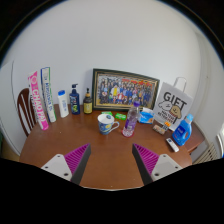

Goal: Pour water

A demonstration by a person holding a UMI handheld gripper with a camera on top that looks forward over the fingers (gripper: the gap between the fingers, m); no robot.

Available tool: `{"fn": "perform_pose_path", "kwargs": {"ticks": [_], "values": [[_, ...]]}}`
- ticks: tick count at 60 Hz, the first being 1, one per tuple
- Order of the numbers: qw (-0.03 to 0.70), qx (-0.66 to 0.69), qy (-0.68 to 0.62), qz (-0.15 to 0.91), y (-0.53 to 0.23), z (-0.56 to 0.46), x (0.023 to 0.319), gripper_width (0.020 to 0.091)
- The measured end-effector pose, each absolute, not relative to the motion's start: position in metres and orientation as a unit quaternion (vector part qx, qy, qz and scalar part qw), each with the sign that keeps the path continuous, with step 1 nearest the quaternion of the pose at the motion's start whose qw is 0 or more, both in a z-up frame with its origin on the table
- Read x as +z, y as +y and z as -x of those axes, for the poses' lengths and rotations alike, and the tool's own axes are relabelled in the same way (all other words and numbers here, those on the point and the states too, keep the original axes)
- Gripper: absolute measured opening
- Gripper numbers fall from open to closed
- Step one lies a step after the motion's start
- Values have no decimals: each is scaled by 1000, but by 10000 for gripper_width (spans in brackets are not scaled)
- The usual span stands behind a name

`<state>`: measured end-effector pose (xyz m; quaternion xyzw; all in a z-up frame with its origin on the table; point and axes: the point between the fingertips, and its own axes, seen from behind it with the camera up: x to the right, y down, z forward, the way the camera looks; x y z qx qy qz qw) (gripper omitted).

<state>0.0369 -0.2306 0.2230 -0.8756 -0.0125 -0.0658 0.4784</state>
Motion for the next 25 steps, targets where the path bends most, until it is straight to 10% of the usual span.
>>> {"fn": "perform_pose_path", "kwargs": {"ticks": [25], "values": [[483,-67,-3,873,-294,-14,244,855]]}}
